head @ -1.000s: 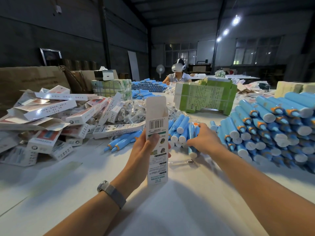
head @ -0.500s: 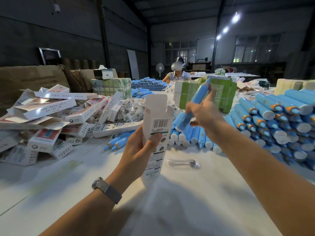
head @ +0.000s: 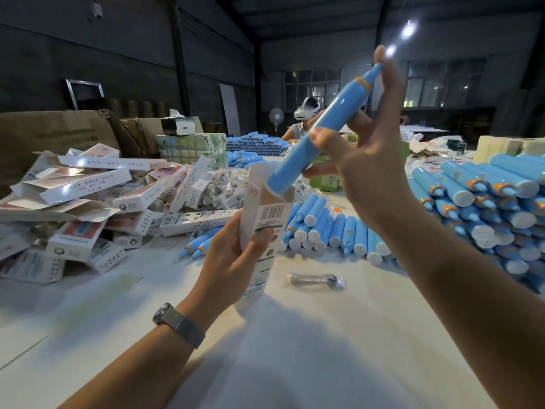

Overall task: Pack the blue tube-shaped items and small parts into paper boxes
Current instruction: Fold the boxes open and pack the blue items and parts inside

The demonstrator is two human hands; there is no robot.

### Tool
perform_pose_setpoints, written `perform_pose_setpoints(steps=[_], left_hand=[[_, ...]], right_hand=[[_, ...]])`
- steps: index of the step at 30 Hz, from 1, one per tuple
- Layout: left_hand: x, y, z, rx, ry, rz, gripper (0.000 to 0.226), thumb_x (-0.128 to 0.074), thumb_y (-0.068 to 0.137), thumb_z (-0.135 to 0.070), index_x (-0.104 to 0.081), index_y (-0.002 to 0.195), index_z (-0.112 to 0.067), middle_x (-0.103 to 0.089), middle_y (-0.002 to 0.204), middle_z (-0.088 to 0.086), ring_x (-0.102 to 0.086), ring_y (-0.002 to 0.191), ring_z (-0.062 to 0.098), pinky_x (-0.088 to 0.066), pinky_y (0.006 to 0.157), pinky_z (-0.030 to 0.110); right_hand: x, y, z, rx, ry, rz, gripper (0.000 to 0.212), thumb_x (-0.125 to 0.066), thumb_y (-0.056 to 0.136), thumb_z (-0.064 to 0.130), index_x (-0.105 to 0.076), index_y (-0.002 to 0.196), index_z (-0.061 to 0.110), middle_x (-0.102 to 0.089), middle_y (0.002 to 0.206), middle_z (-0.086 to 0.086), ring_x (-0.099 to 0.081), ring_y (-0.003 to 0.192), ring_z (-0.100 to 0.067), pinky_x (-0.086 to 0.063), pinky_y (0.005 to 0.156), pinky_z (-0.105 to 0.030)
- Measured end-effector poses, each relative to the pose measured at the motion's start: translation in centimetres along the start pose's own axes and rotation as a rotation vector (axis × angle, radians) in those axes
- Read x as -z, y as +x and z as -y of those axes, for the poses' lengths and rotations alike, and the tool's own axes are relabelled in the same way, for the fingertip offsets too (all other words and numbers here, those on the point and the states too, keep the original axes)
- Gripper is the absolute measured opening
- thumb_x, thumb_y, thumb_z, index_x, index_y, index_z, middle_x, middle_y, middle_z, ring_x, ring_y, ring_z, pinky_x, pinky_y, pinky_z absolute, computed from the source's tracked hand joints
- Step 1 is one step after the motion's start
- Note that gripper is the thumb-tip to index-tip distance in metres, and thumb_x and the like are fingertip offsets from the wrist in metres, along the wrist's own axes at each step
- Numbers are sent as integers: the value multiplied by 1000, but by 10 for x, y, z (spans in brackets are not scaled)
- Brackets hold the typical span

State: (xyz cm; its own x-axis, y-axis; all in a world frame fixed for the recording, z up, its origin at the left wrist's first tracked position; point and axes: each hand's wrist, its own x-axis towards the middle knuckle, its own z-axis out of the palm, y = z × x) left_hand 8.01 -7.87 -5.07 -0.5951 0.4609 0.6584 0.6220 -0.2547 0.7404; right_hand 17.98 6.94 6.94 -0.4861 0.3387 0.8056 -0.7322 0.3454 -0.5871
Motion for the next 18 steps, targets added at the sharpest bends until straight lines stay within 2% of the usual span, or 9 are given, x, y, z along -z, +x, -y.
perform_pose_setpoints(steps=[3,5,7,11,15,18], left_hand=[[0,0,0,-21,50,-13,29,-56,86,-44,-61,114,-34,-71,110,-20,-68,103,8,-54,78,16],[-1,0,0,-40,73,-20,25,-57,87,-43,-61,110,-35,-71,107,-20,-68,99,7,-53,75,15],[-1,1,2,-53,92,-26,23,-56,88,-44,-61,109,-35,-71,107,-21,-68,99,6,-53,75,15],[-1,2,4,-65,114,-30,25,-56,89,-45,-61,111,-34,-71,109,-19,-68,101,8,-56,77,19],[-1,2,5,-55,126,-59,27,-56,88,-48,-61,109,-33,-71,107,-18,-69,99,10,-59,78,26],[-1,2,6,-49,152,-75,28,-55,88,-50,-61,109,-33,-71,106,-18,-69,97,10,-58,76,26]], right_hand=[[-2,-3,-1,124,-187,122,88,-68,83,-8,-16,143,29,-40,136,-16,-69,93,-24,-60,55,-37],[-3,-6,-3,156,-286,181,81,-72,82,-5,-20,137,24,-47,127,-16,-67,88,-25,-59,56,-42],[-4,-7,-5,162,-353,211,78,-76,80,1,-22,132,24,-56,117,-18,-67,83,-25,-59,62,-43],[2,-6,-10,135,-436,255,73,-82,77,12,-26,122,30,-64,100,-9,-67,74,-18,-58,65,-43],[3,-16,-23,124,-594,339,63,-82,78,26,-31,116,33,-62,101,1,-65,79,-11,-57,65,-38],[4,-16,-31,134,-577,309,53,-79,81,29,-40,117,30,-61,101,6,-63,84,-9,-56,67,-35]])
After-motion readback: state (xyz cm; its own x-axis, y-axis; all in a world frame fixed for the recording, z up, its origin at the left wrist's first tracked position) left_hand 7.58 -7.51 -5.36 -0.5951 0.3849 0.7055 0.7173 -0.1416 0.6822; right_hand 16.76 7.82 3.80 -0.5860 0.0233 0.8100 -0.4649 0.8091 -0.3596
